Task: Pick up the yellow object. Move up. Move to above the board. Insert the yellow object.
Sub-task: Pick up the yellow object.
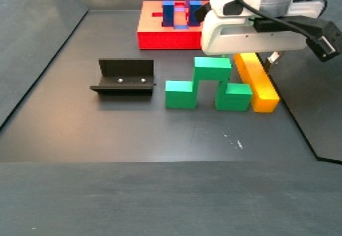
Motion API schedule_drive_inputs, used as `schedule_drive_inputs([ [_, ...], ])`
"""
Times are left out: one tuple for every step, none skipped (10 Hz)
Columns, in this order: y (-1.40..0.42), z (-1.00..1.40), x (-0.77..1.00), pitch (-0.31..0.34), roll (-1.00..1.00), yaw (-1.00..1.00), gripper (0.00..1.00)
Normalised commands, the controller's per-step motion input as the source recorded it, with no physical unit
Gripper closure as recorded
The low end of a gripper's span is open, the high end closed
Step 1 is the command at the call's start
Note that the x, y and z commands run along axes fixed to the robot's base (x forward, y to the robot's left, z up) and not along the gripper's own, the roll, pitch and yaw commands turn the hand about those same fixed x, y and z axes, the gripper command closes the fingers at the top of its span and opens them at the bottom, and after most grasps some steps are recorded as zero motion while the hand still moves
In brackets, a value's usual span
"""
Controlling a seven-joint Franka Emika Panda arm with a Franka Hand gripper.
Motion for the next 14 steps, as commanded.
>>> schedule_drive_inputs([
  [0.0,-0.06,-0.03,0.0,0.01,0.0,0.0],
  [0.0,0.0,-0.02,0.0,0.0,0.0,0.0],
  [0.0,-0.05,-0.04,0.0,-0.03,0.0,0.0],
  [0.09,-0.14,-0.01,0.0,0.0,0.03,0.0],
  [0.0,-0.04,0.0,0.0,0.0,0.02,0.0],
  [0.0,0.0,-0.03,0.0,0.0,0.0,0.0],
  [0.0,0.0,-0.02,0.0,0.0,0.0,0.0],
  [0.0,0.0,-0.03,0.0,0.0,0.0,0.0],
  [0.0,0.0,-0.02,0.0,0.0,0.0,0.0],
  [0.0,0.0,-0.02,0.0,0.0,0.0,0.0],
  [0.0,0.0,0.0,0.0,0.0,0.0,1.0],
  [0.0,0.0,0.0,0.0,0.0,0.0,1.0],
  [0.0,0.0,0.0,0.0,0.0,0.0,1.0],
  [0.0,0.0,0.0,0.0,0.0,0.0,1.0],
])
